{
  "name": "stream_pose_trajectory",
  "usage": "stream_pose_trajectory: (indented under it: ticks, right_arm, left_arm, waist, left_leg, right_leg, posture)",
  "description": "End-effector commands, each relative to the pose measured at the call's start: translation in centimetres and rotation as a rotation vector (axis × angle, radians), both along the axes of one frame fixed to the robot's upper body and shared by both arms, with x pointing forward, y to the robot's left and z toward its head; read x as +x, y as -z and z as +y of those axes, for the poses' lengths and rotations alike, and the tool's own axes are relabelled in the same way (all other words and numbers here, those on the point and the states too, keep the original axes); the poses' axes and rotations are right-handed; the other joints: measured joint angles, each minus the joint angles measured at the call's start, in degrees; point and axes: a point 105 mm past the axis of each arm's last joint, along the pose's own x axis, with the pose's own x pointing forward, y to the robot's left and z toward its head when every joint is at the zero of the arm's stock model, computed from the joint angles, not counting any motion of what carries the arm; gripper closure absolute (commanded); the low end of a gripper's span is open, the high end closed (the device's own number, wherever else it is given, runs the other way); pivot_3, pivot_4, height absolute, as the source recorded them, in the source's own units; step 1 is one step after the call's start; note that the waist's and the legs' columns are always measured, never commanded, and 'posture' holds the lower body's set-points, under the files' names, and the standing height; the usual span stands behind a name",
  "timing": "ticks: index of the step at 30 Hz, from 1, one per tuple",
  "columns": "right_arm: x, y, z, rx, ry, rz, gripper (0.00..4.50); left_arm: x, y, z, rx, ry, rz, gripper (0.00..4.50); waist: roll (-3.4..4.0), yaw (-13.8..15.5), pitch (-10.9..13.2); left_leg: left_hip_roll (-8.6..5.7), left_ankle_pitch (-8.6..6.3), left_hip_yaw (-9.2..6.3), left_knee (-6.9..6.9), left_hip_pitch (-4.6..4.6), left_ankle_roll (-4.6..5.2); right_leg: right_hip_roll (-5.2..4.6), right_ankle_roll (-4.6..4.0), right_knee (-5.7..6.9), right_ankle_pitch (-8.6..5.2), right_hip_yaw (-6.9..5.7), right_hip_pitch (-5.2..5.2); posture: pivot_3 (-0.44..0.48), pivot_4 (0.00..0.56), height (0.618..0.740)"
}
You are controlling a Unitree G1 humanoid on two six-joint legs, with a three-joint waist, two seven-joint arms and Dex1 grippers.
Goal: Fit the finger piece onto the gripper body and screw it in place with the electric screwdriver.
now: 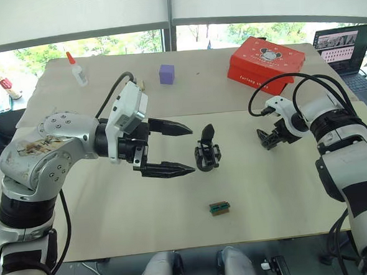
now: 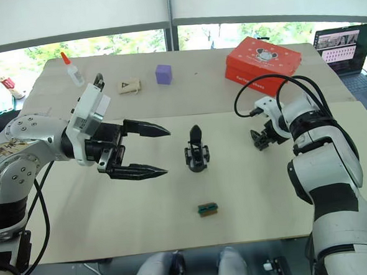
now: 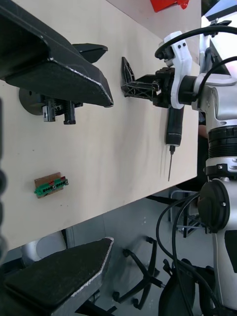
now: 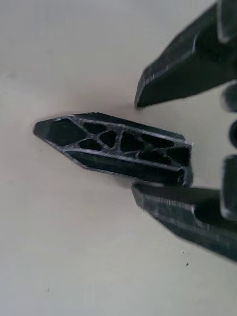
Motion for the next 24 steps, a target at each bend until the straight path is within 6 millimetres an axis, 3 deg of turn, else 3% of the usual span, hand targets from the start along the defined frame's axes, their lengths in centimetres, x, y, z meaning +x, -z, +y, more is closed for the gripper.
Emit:
stream_pose_trajectory:
  ticks: [1, 4, 7, 12, 14, 18, 24]
  right_arm:
    - [-0.3, -2.2, -0.4, 0.003, -0.118, -0.010, 3.28]
    - [-1.6, -2.9, -1.1, -0.024, -0.256, 0.049, 3.36]
    - [-2.5, -1.9, -2.6, -0.141, -0.380, 0.070, 3.36]
    - [-3.5, -0.5, -3.5, -0.176, -0.405, 0.095, 3.36]
    - [-3.8, -0.3, -3.5, -0.171, -0.416, 0.112, 2.27]
    - [-4.4, -0.4, -3.5, -0.174, -0.436, 0.160, 0.92]
    - [-4.2, -0.1, -3.6, -0.205, -0.428, 0.173, 0.92]
  left_arm:
    - [-0.6, -0.6, 0.0, -0.009, 0.005, -0.046, 0.00]
    - [-0.9, -0.6, -0.2, -0.006, 0.021, -0.048, 0.00]
    - [-0.9, -0.7, -0.4, -0.004, 0.036, -0.050, 0.00]
    - [-1.0, -0.9, -0.8, -0.004, 0.060, -0.056, 0.00]
    - [-1.0, -0.9, -0.8, -0.002, 0.066, -0.055, 0.00]
    - [-1.0, -0.8, -0.8, 0.004, 0.073, -0.057, 0.00]
    - [-0.9, -0.8, -0.8, 0.007, 0.072, -0.054, 0.00]
  waist:
    - [0.05, -0.01, 0.03]
    - [0.19, 0.18, 0.12]
    - [0.19, 0.27, 0.12]
    - [0.26, 0.08, 0.12]
    - [0.26, 0.05, 0.12]
    - [0.26, 0.16, 0.12]
    - [0.26, 0.42, 0.12]
  left_leg:
    - [-0.01, 0.00, 0.00, 0.00, 0.00, 0.00]
    - [-0.02, 0.00, 0.00, -0.01, 0.00, 0.00]
    - [-0.02, 0.00, -0.03, 0.00, 0.00, 0.00]
    - [0.00, 0.02, 0.00, 0.03, 0.00, -0.02]
    - [0.03, 0.02, 0.01, 0.01, 0.04, -0.03]
    - [0.03, 0.02, 0.00, -0.01, 0.04, -0.04]
    - [0.02, 0.02, 0.00, 0.03, 0.04, -0.04]
  right_leg:
    - [0.00, 0.00, -0.01, 0.00, 0.01, -0.01]
    - [0.00, 0.00, -0.02, 0.00, 0.01, -0.02]
    - [0.00, 0.00, -0.04, 0.00, 0.00, 0.01]
    - [0.00, 0.00, 0.02, 0.00, 0.03, 0.02]
    - [0.02, 0.00, 0.04, 0.00, 0.06, 0.02]
    - [0.03, -0.01, 0.00, -0.01, 0.06, 0.02]
    - [0.02, -0.01, 0.00, -0.01, 0.07, 0.05]
  posture:
    - [0.000, 0.150, 0.740]
    - [0.000, 0.150, 0.740]
    - [0.000, 0.150, 0.740]
    - [0.000, 0.150, 0.740]
    - [0.000, 0.150, 0.740]
    - [0.000, 0.150, 0.740]
    - [0.000, 0.150, 0.740]
